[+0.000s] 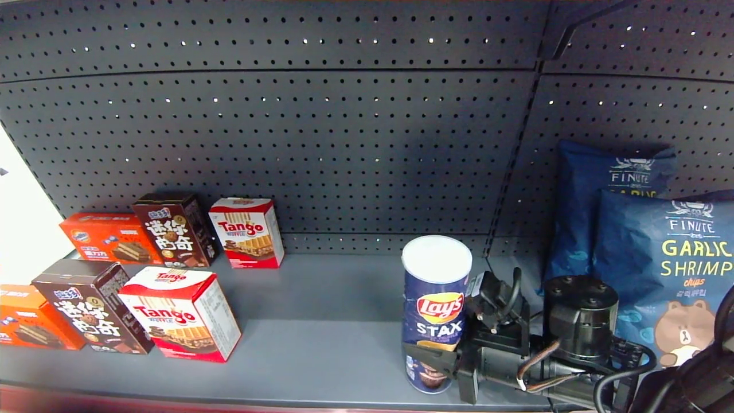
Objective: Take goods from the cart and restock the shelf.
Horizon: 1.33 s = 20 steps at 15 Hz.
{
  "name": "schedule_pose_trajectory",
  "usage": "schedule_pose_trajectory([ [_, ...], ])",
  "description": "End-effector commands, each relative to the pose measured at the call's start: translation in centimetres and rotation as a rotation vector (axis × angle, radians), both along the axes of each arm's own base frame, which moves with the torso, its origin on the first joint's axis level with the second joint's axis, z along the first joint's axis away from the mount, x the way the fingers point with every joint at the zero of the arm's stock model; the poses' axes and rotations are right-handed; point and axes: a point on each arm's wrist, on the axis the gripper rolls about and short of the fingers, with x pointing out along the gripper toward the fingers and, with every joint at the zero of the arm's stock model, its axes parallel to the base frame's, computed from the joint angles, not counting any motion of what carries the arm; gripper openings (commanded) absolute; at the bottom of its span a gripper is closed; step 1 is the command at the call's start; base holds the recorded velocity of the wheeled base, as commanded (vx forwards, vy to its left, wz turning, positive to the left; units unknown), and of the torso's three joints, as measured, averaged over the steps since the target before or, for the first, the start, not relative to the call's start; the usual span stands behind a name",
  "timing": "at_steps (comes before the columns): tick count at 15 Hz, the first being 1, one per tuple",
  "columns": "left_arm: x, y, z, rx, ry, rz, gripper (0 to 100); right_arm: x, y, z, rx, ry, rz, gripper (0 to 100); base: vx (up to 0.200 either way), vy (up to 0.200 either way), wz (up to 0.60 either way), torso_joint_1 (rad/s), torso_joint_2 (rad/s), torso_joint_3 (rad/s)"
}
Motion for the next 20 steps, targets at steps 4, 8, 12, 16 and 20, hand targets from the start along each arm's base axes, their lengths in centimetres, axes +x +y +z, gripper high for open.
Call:
schedule_pose_trajectory([
  [4,0.0,0.0,-0.1,0.0,0.0,0.0,0,-0.2,-0.2,-0.3,-0.012,0.009,0.0,100,0.0,0.0,0.0,0.0,0.0,0.0],
  [8,0.0,0.0,-0.1,0.001,-0.002,0.0,0,-1.0,-1.2,-0.5,-0.013,0.008,-0.01,100,0.0,0.0,0.0,0.0,0.0,0.0],
  [12,0.0,0.0,-0.1,0.0,-0.002,-0.002,0,-2.1,-2.8,0.4,-0.003,-0.001,-0.034,100,0.0,0.0,0.0,0.0,0.0,0.0],
  [16,0.1,0.0,-0.3,0.0,0.004,-0.005,0,-3.7,-4.6,2.0,0.028,-0.037,-0.053,100,0.0,0.0,0.0,0.0,0.0,0.0],
  [20,-0.6,0.0,1.5,0.001,-0.06,-0.011,0,-7.0,-7.3,4.2,0.069,-0.087,-0.097,100,0.0,0.0,0.0,0.0,0.0,0.0],
])
